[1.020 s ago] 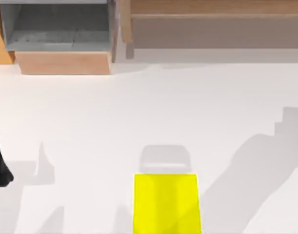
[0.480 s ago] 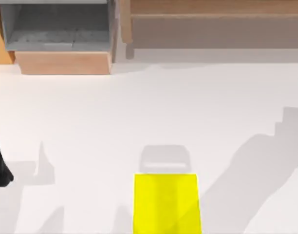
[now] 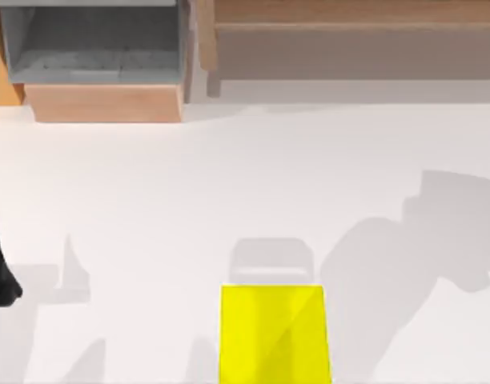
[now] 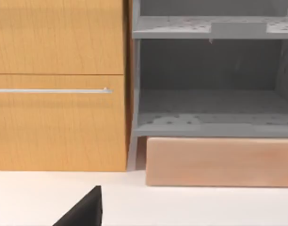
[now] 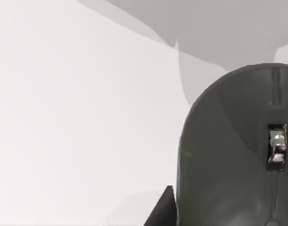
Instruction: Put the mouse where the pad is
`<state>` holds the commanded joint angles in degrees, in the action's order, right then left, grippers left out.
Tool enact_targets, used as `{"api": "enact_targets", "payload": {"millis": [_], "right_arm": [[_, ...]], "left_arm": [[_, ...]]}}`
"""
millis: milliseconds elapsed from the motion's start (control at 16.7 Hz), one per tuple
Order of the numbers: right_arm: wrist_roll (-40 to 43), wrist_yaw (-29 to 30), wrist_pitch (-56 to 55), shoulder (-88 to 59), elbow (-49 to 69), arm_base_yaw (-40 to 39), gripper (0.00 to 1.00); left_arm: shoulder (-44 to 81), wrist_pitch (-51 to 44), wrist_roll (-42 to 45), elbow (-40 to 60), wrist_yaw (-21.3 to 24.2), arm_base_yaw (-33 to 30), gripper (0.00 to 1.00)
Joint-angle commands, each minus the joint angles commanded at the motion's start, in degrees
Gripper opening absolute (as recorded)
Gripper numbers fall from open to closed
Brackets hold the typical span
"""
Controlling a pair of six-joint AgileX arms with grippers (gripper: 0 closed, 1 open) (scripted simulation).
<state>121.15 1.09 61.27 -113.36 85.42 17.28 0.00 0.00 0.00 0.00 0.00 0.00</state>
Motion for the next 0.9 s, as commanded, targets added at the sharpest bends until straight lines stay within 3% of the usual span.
{"api": "enact_targets", "payload": {"millis": [240, 600, 900], "right_arm": [[-0.2, 0.0, 6.7, 2.3, 4.2, 0.0, 0.0], [-0.8, 0.0, 6.8, 2.0, 4.3, -0.4, 0.0], [-12.4, 0.2, 7.0, 0.4, 5.8, -7.8, 0.0]], "left_arm": [[0.0, 0.0, 0.0, 0.0, 0.0, 0.0, 1.0], [0.0, 0.0, 0.0, 0.0, 0.0, 0.0, 1.0], [0.0, 0.0, 0.0, 0.0, 0.0, 0.0, 1.0]]}}
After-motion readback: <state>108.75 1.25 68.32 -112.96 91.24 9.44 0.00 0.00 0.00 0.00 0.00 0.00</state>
